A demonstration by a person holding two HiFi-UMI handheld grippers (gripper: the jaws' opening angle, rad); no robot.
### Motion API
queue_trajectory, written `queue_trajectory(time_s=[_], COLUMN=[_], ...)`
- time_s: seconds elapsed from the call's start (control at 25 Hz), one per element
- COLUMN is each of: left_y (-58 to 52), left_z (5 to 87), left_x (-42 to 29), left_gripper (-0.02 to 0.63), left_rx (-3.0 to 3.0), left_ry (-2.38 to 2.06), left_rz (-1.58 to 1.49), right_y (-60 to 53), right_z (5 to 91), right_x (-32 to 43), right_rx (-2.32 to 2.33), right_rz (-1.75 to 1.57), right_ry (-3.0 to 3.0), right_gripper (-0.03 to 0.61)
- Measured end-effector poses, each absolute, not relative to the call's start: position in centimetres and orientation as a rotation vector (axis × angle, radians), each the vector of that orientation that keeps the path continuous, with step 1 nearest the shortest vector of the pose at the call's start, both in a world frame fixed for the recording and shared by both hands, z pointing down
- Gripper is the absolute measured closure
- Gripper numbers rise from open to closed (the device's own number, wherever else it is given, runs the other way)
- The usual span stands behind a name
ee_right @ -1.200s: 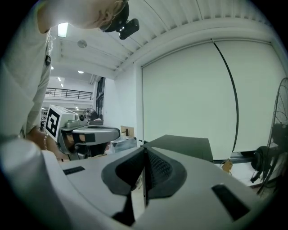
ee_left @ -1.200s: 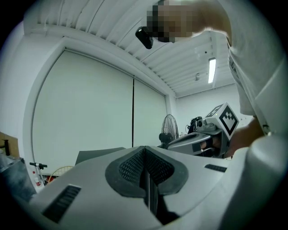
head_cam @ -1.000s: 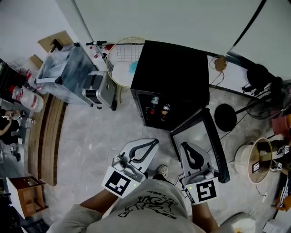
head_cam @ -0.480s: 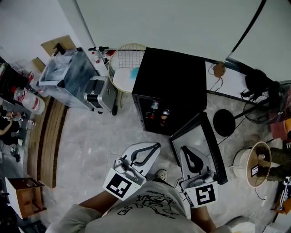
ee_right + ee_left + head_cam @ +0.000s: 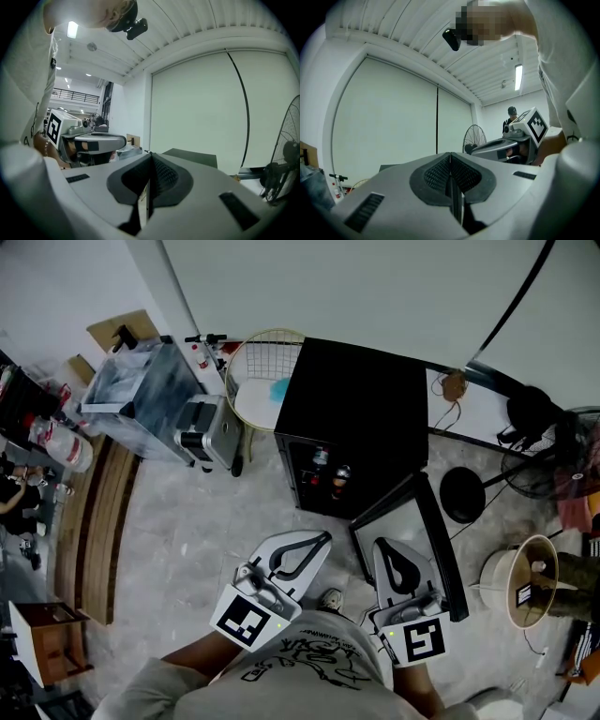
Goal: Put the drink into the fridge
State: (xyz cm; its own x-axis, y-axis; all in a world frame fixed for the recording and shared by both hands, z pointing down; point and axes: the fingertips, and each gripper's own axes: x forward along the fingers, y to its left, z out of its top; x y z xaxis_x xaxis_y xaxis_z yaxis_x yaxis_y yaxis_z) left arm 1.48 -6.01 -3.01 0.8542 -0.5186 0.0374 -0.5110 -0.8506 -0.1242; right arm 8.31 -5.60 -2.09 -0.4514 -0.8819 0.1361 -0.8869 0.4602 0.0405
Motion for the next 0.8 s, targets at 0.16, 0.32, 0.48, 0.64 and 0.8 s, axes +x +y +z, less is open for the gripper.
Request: queue_trajectory(time_s=[0.16, 0.32, 0.48, 0.64, 0.8], left_y=[-6.24, -6.29, -6.25, -6.24, -6.06], left_z=[-2.88, -2.57, -2.62, -2.4, -2.35], left_x=[1.49, 1.46, 1.37, 1.56, 1.69], left_gripper=[0.592, 0.592, 0.592, 0.592, 0.592], left_rx=[-2.939, -2.958, -2.957, -2.965, -2.984], left_ry=[0.843, 0.865, 0.866, 0.873, 0.889], left_rz=[-0.087, -0.08, -0.079, -0.078, -0.068], right_y=[-5.74, -5.85, -5.8, -5.69, -5.46], right_z=[-2.2, -2.1, -2.27, -2.16, -2.18], right_x=[8.51, 8.71, 8.66, 8.78, 8.82], right_rx=[1.572, 1.578, 1.578, 1.578, 1.579], right_rz=[0.059, 0.063, 0.055, 0.056, 0.059], right_ry=[-2.562, -2.556, -2.556, -2.558, -2.558], right_gripper=[0.572, 0.572, 0.572, 0.572, 0.572])
